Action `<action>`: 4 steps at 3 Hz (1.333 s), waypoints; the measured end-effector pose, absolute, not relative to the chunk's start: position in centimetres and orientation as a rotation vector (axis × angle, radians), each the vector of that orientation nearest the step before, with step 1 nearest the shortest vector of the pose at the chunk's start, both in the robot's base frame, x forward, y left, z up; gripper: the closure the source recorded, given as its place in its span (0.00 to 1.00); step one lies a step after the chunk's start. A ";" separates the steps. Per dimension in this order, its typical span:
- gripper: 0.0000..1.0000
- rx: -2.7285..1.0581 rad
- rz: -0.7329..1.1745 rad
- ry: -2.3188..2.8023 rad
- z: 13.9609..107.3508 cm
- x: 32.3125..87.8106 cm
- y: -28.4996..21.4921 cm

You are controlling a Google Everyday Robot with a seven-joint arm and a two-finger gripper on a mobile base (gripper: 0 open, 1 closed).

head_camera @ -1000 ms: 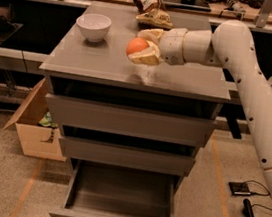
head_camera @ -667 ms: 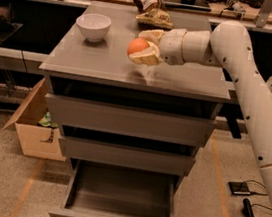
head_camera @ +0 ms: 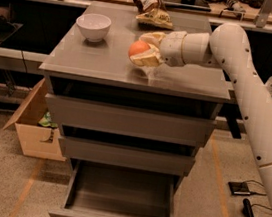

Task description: Pick orange from bottom drawer and place on counter

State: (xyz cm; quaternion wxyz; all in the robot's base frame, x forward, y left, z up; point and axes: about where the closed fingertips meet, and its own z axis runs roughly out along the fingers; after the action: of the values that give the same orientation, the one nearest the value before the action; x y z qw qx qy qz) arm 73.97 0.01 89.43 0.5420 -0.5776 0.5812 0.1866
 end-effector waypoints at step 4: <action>0.00 -1.386 0.461 1.373 89.0 73.8 1.3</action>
Offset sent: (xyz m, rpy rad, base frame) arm -0.0002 0.0026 -0.0010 0.0000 0.0014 0.0040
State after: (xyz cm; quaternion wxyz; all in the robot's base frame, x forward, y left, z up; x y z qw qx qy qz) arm 73.84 1.26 88.99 0.5384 -0.5826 0.5773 0.1936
